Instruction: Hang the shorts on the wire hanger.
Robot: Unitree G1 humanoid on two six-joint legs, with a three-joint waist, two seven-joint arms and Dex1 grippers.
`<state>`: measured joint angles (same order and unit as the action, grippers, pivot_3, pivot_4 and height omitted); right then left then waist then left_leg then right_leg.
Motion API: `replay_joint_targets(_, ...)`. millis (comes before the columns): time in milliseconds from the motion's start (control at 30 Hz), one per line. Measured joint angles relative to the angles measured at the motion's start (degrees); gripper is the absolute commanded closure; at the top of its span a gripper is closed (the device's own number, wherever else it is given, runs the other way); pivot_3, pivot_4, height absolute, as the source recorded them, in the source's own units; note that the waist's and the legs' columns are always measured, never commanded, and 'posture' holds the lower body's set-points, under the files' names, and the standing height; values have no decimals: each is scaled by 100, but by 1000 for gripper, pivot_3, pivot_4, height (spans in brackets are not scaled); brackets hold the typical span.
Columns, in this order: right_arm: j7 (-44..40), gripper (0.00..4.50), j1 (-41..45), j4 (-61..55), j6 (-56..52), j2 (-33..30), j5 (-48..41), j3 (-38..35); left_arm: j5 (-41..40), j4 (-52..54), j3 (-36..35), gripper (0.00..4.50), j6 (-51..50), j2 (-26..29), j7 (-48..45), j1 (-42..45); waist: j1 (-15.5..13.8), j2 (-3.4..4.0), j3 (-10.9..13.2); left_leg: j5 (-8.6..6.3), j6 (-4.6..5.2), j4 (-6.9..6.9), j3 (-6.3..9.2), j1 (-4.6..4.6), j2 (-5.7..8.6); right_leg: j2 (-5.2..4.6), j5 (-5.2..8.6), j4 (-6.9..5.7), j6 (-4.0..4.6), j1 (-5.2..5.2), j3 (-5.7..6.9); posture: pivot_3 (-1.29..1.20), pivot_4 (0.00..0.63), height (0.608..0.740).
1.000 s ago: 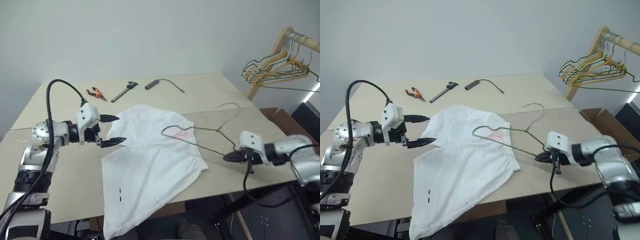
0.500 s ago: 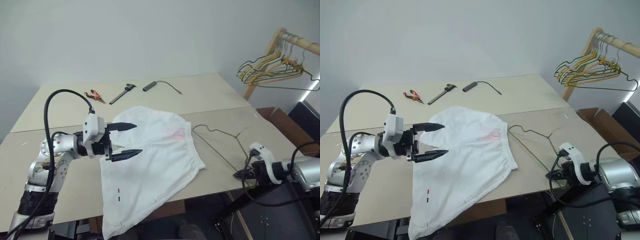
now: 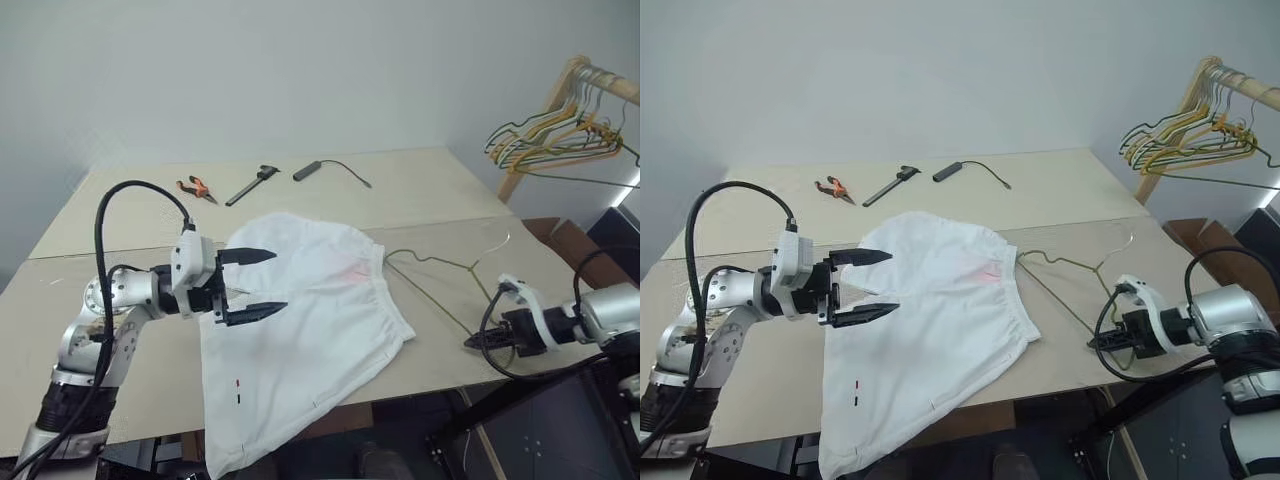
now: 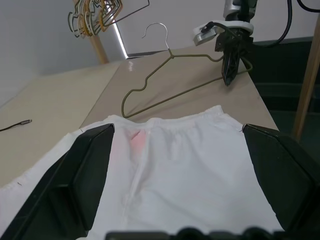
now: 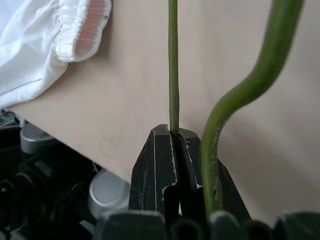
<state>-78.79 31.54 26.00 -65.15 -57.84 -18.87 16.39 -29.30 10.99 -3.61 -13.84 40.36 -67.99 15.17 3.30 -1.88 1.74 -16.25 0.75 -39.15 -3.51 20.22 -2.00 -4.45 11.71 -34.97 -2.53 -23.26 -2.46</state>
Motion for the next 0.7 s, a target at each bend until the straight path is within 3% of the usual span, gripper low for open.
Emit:
replay_joint_targets(400, -810, 4500, 233, -199, -104, -205, 10, 840, -2, 207, -38, 31, 106, 167, -18, -212, -97, 2, -1, 0, -1, 0, -2, -2, -3, 1, 11, -2, -16, -2, 0, 49, 0, 740)
replay_joint_targets(700, -991, 4500, 924, 776, 257, 44, 407, 1412, 4, 444, -154, 31, 131, 211, 84, -533, -253, 2, -1, 0, -1, 0, -1, -1, -3, 2, 3, -3, -1, -5, 4, 101, 0, 740)
